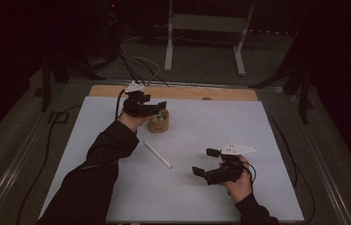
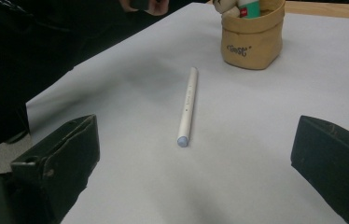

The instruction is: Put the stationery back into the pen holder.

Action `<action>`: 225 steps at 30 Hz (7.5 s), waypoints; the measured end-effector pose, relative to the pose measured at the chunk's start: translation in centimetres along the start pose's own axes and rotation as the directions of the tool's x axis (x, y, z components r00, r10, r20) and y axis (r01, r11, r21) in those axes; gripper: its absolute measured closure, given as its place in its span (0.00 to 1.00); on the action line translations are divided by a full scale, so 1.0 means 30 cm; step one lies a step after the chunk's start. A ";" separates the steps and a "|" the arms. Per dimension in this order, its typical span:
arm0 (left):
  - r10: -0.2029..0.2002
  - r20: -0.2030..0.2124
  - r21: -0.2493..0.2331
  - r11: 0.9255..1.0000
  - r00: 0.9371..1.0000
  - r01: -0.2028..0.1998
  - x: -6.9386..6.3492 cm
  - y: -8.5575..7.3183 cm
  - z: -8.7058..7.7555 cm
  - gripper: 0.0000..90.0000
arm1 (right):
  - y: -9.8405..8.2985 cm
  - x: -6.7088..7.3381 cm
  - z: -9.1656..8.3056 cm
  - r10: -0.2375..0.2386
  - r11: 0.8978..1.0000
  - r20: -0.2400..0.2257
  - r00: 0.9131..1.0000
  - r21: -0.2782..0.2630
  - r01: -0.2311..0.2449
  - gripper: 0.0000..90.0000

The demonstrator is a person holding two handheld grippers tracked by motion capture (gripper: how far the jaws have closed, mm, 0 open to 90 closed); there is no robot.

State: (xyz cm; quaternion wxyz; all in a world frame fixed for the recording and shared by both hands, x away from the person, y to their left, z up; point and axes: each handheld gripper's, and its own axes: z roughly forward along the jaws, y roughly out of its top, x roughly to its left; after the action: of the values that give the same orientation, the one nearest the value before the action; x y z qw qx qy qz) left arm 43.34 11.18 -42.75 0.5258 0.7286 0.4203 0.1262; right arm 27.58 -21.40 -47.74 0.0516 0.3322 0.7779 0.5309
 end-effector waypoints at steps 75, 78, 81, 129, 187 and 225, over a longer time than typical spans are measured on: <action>0.132 0.271 -0.057 0.991 0.953 -0.121 -0.117 -0.445 -0.374 0.01 | 0.127 0.099 0.247 -0.097 0.991 0.018 0.995 0.095 0.095 0.01; 0.143 0.266 -0.062 0.989 0.953 -0.132 -0.120 -0.449 -0.381 0.01 | 0.123 0.106 0.274 -0.100 0.989 0.034 0.994 0.109 0.096 0.01; 0.137 0.269 -0.068 0.990 0.953 -0.123 -0.119 -0.451 -0.384 0.01 | 0.118 0.108 0.293 -0.094 0.989 0.040 0.995 0.120 0.088 0.01; 0.110 0.261 -0.039 0.994 0.959 -0.103 -0.114 -0.469 -0.369 0.01 | 0.060 0.119 0.556 -0.226 0.887 0.225 0.948 0.451 0.104 0.82; 0.030 0.291 0.068 0.996 0.956 -0.051 -0.196 -0.417 -0.254 0.01 | 0.031 0.086 0.176 -0.120 0.963 0.262 0.958 0.264 0.048 0.87; -0.183 0.281 0.095 0.982 0.942 0.163 -0.222 -0.295 -0.152 0.02 | 0.050 0.099 0.091 -0.084 0.987 0.279 0.957 0.155 0.041 0.87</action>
State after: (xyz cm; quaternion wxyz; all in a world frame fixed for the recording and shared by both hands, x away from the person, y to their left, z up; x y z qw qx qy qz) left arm 32.15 10.05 -46.87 0.5644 0.7176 0.4057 -0.0431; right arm 27.16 -17.23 -46.80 0.1550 0.3831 0.8096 0.4168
